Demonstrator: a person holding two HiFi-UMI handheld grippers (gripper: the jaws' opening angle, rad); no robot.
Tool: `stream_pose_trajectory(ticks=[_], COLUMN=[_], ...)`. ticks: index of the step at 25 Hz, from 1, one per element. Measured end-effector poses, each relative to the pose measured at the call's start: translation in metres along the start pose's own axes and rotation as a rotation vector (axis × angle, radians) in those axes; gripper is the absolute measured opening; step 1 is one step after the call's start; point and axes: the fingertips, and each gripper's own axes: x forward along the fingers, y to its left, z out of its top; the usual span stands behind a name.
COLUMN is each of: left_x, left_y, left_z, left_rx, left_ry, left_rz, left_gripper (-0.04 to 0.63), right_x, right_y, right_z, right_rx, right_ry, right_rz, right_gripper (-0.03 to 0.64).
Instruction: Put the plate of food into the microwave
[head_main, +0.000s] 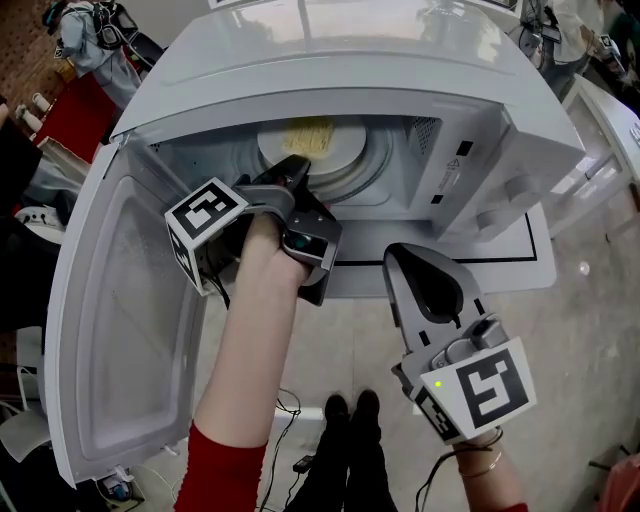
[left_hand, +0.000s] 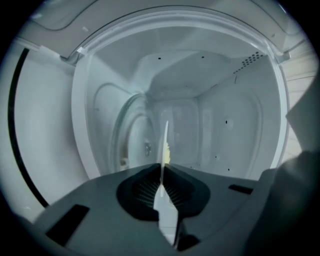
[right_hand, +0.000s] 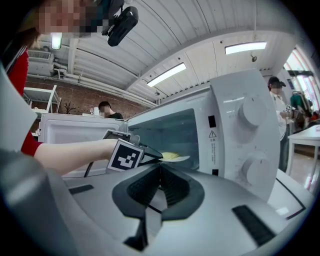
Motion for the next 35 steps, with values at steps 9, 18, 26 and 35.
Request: stream_pose_trajectory(ticks=[9, 18, 26, 35], left_x=[0.01, 0.011, 0.007, 0.003], left_y=[-0.002, -0.001, 0.0, 0.008], left_z=[0.006, 0.006, 0.008, 0.01], left_rx=[-0.016, 0.066, 0.356, 0.692], left_ry=[0.001, 0.041, 0.095, 0.169], left_rz=[0.036, 0.092, 0.21, 0.328], left_gripper=[0.045, 0.048, 0.098, 0.103], right_x=[0.003, 0.012, 0.012, 0.018], right_y=[-0.006, 0.002, 0.004, 0.008], right_z=[0.001, 0.011, 0.029, 0.036], right_rx=[-0.013, -0.029, -0.053, -0.065], right_ry=[0.017, -0.001, -0.01, -0.016], right_rz=[-0.011, 0.005, 0.008, 0.022], right_gripper=[0.015, 0.015, 0.015, 0.015])
